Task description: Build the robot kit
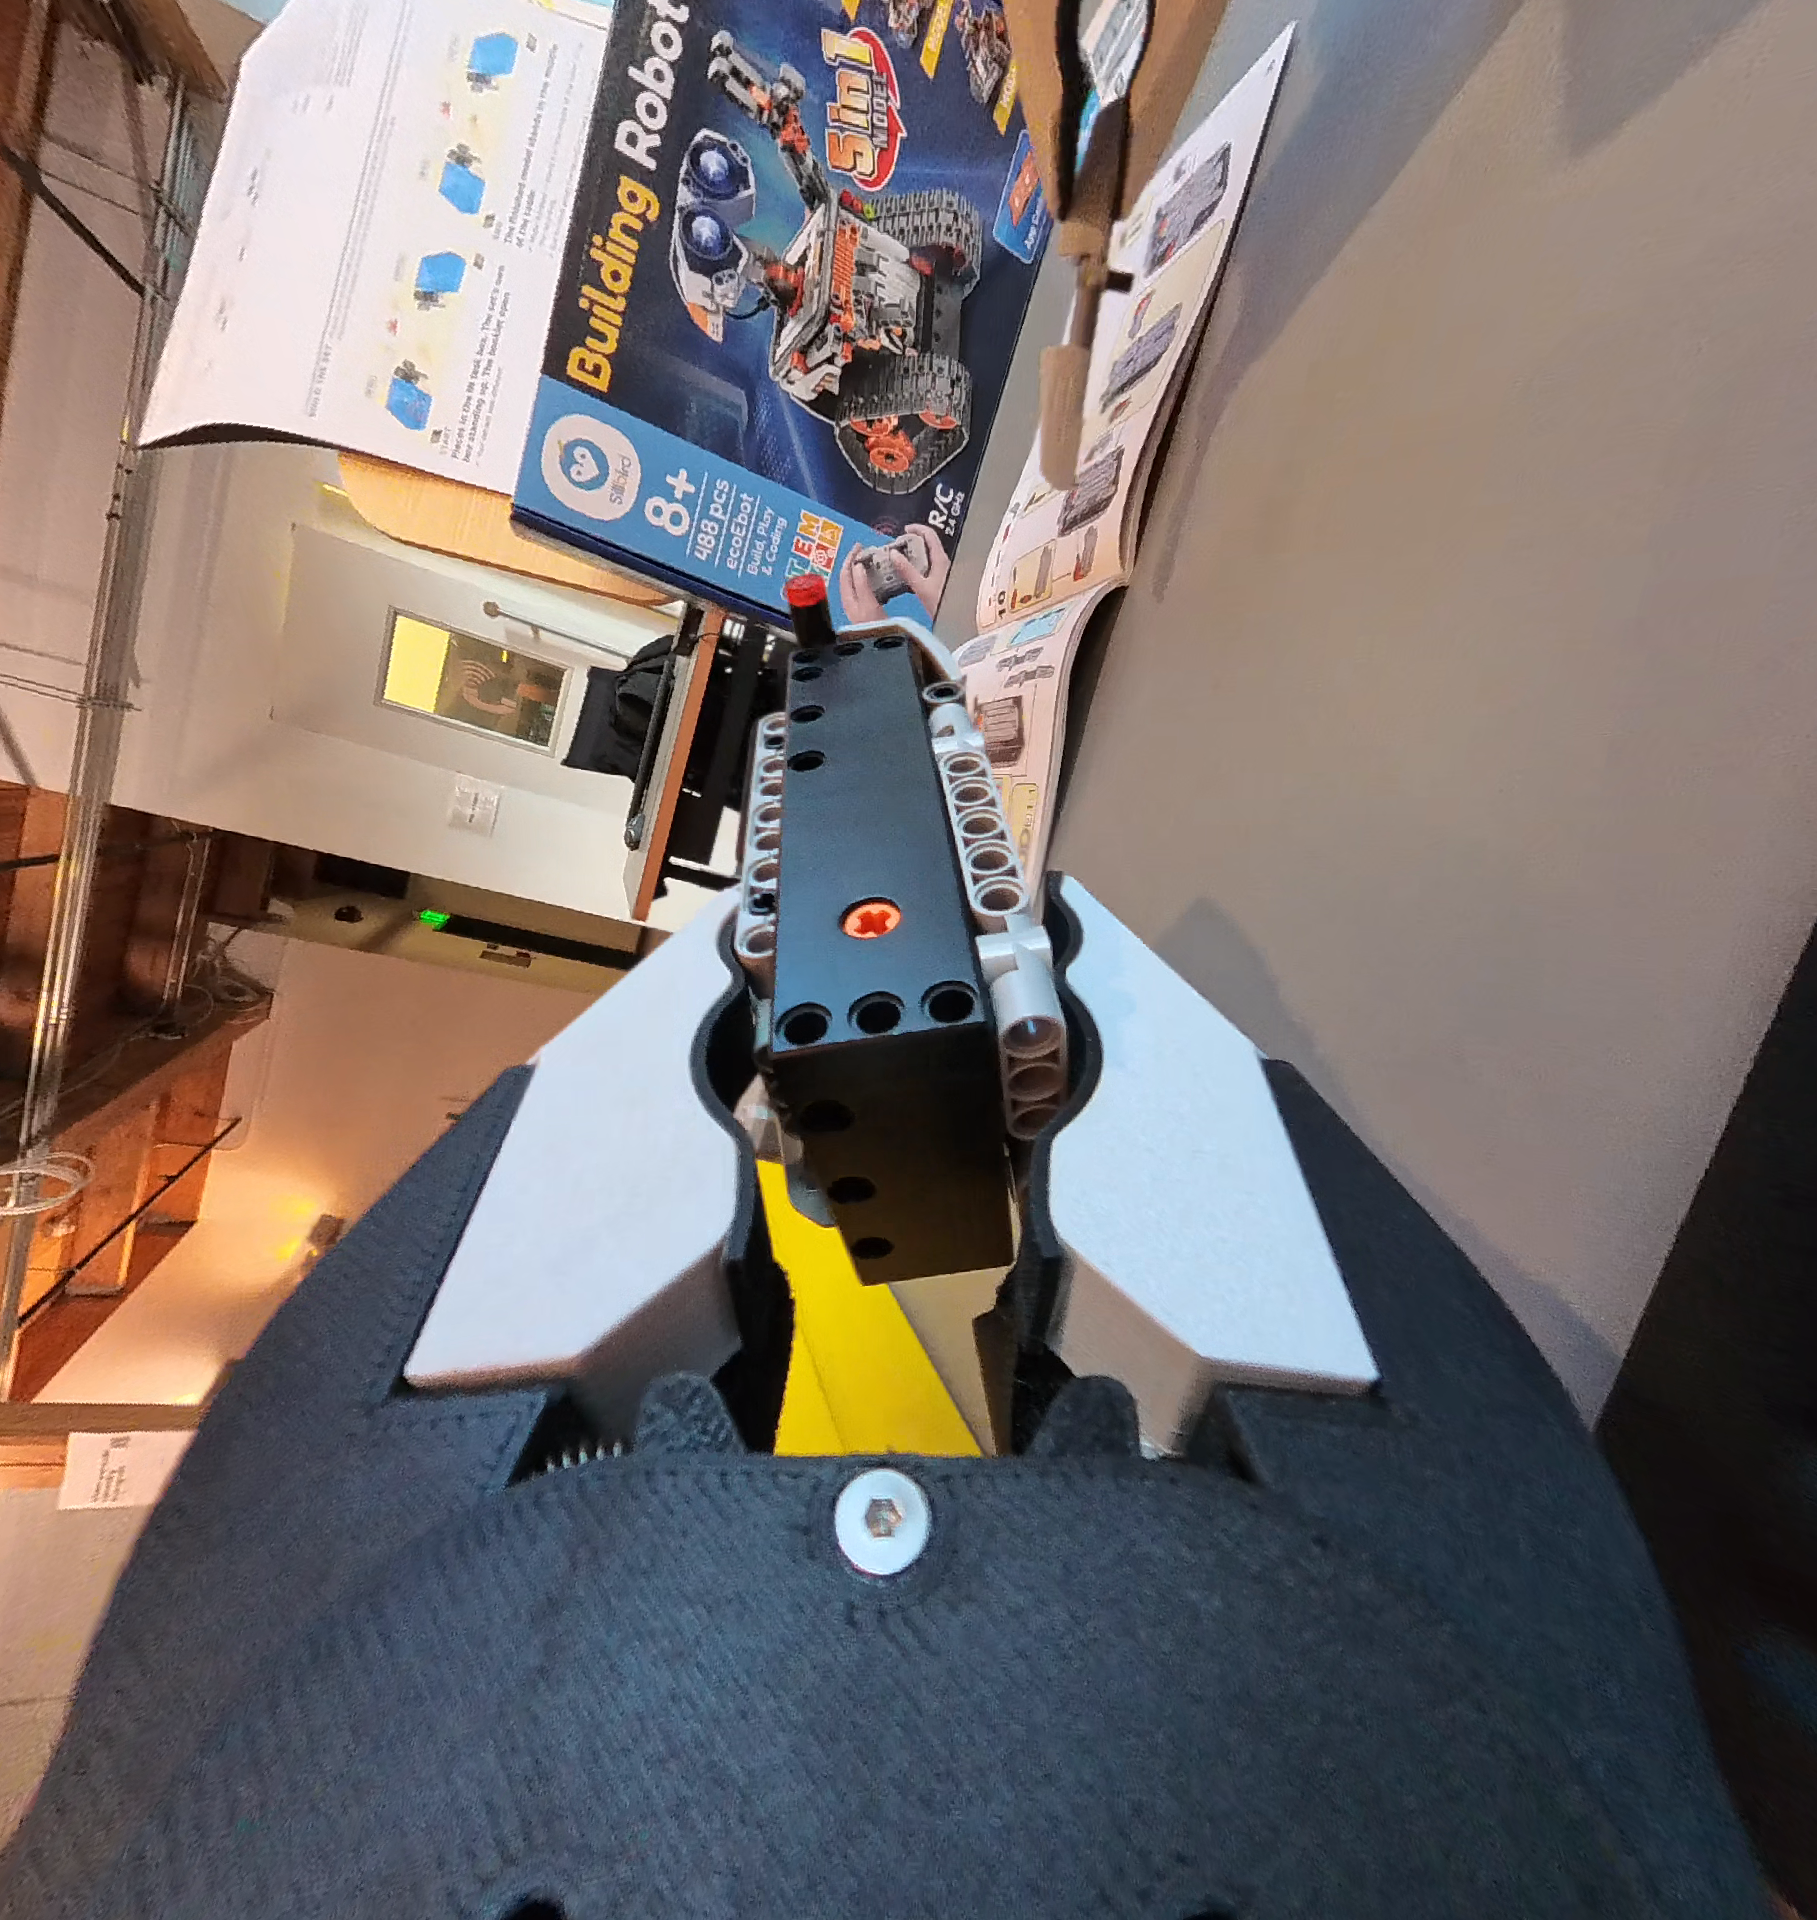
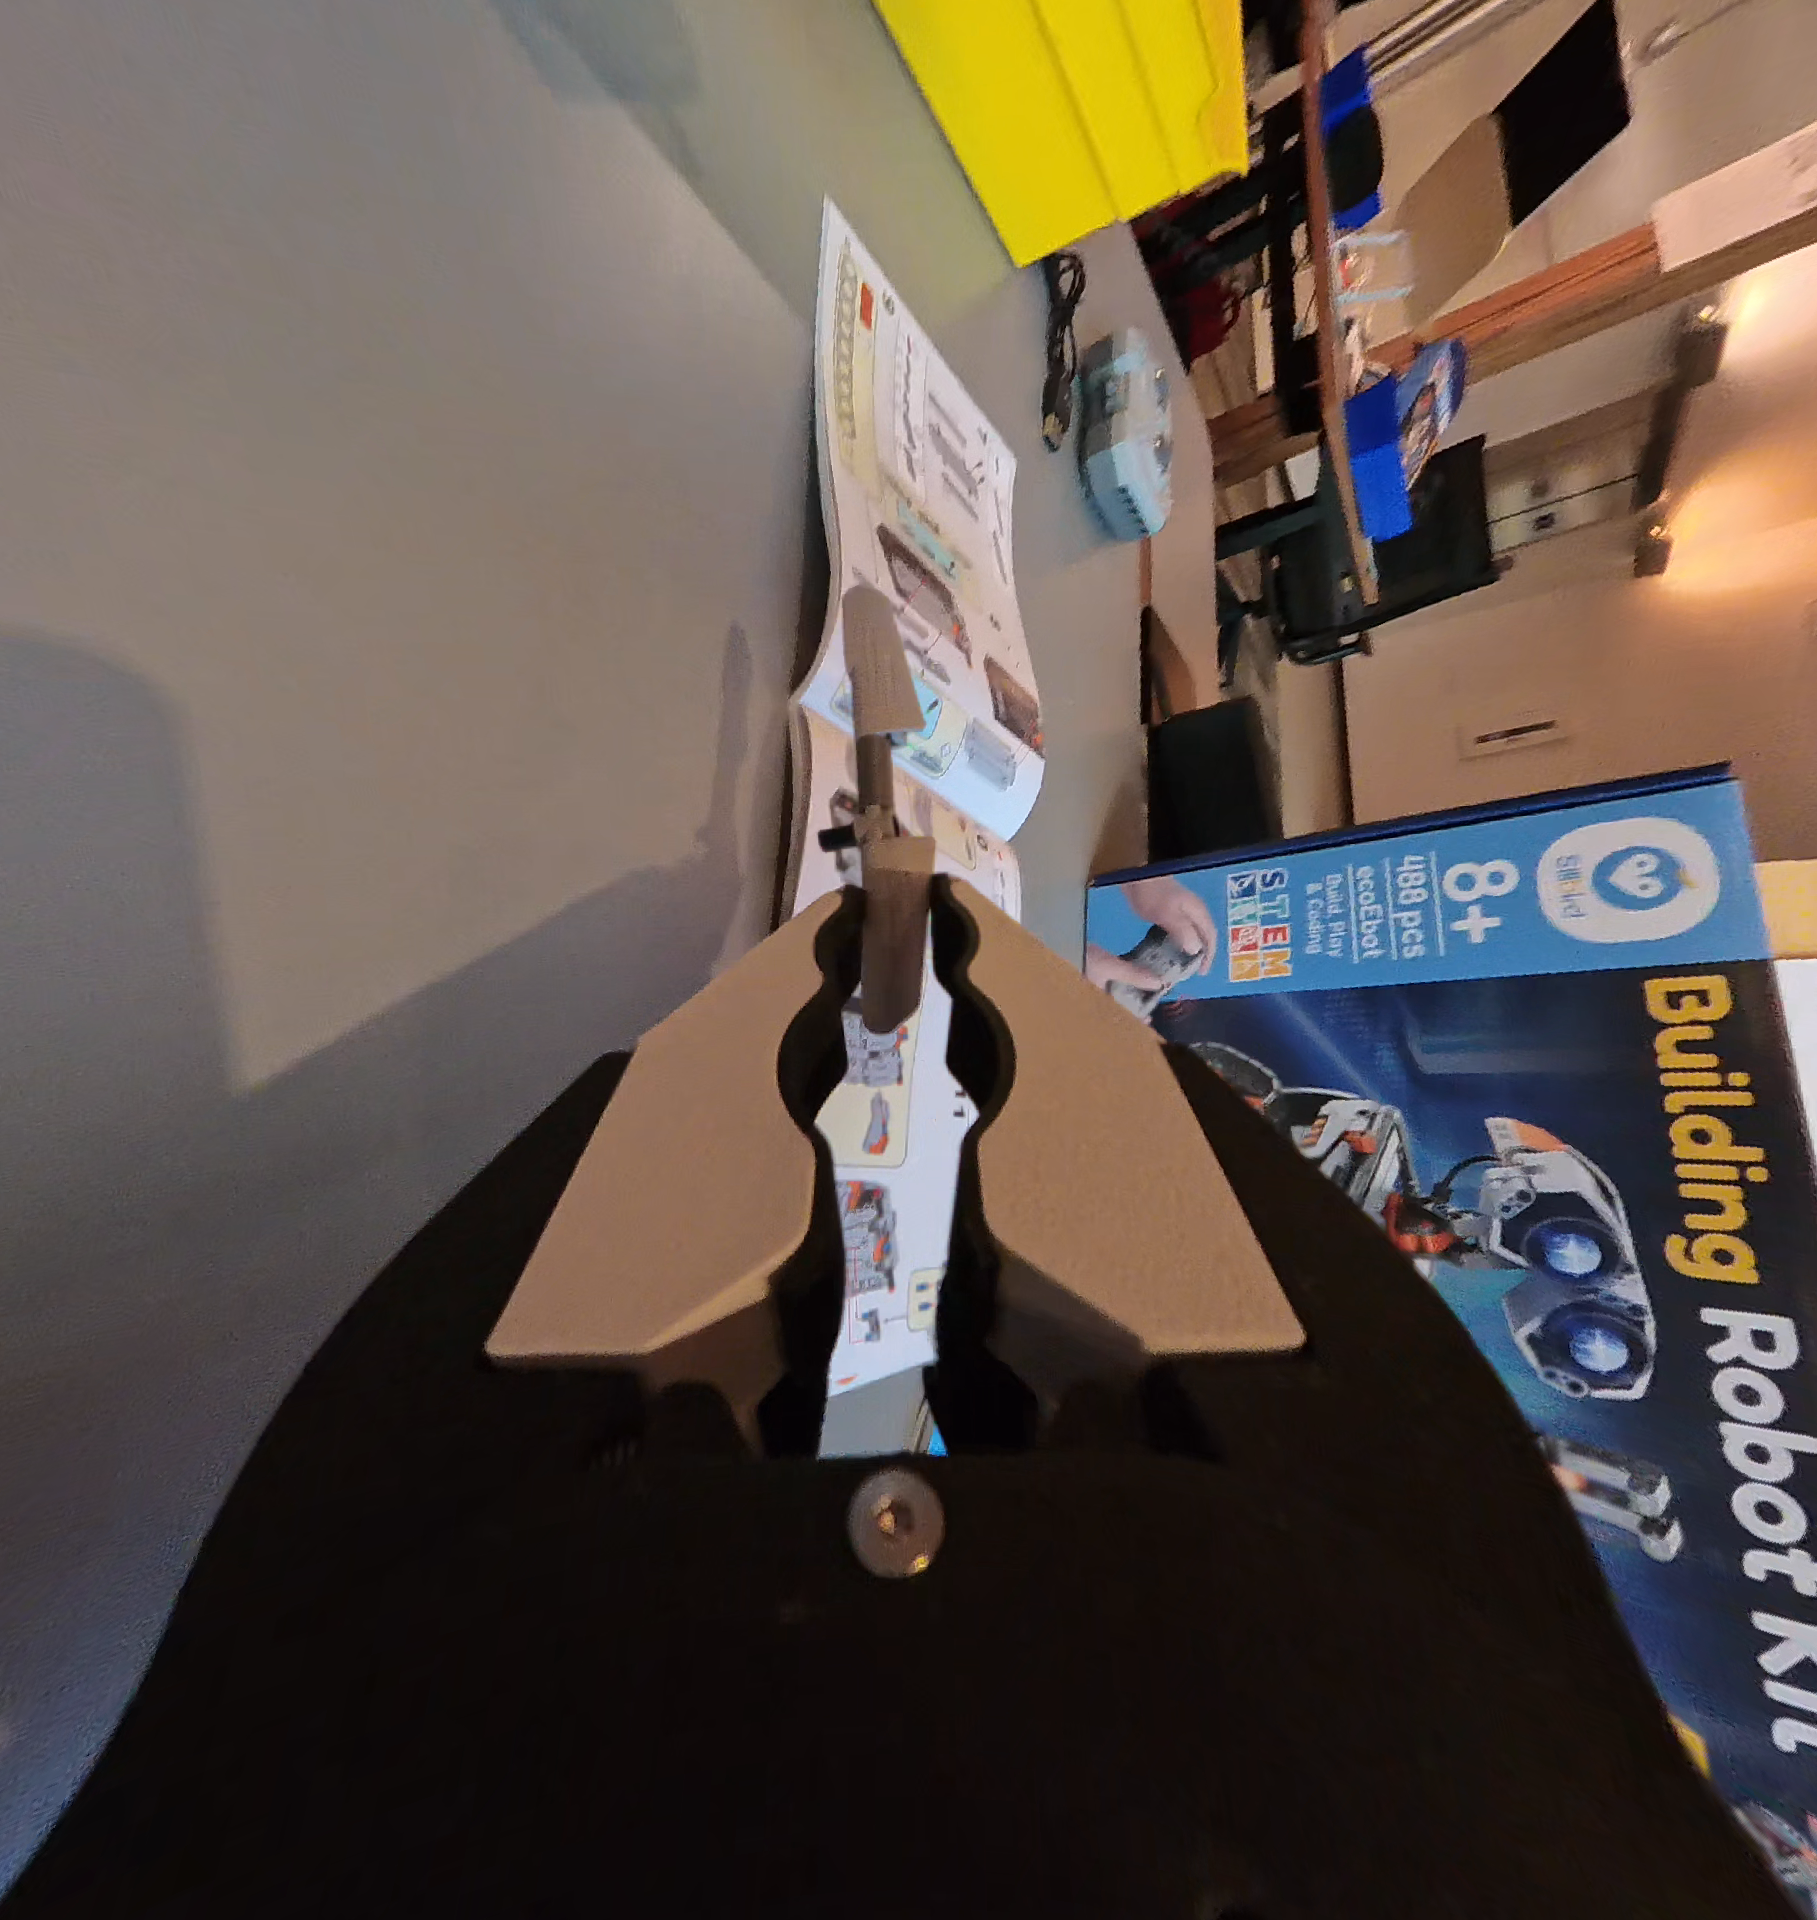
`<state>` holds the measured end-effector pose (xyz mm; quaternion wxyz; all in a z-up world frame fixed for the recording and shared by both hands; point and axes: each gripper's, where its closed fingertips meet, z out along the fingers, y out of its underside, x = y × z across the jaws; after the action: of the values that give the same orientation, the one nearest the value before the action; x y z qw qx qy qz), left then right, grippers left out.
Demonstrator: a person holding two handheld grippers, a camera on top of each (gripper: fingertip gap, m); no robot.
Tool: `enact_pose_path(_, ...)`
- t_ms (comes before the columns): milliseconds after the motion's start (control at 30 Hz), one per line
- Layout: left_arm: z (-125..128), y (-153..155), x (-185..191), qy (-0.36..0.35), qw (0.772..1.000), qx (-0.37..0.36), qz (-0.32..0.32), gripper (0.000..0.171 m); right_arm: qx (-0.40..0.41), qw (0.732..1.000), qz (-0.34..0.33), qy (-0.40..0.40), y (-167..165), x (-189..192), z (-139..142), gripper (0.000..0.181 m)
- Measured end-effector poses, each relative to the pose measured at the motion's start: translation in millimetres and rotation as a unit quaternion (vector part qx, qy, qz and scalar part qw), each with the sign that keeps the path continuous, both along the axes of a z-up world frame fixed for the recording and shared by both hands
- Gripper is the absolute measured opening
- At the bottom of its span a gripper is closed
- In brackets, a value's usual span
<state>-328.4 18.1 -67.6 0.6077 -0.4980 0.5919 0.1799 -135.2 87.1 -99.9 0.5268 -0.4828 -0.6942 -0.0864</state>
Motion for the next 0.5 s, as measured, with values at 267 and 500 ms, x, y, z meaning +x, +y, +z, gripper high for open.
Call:
enact_pose_path(267, -1, 1, 11, -0.005, 1.000, -0.003, -0.022, 0.051, 0.027, 0.999, -0.011, 0.035, 5, 8, 14, 0.011)
enact_pose_path(500, -3, 5, 20, -0.007, 0.999, -0.009, -0.034, 0.051, 0.028, 0.998, -0.019, 0.046, 10, 19, 16, 0.012)
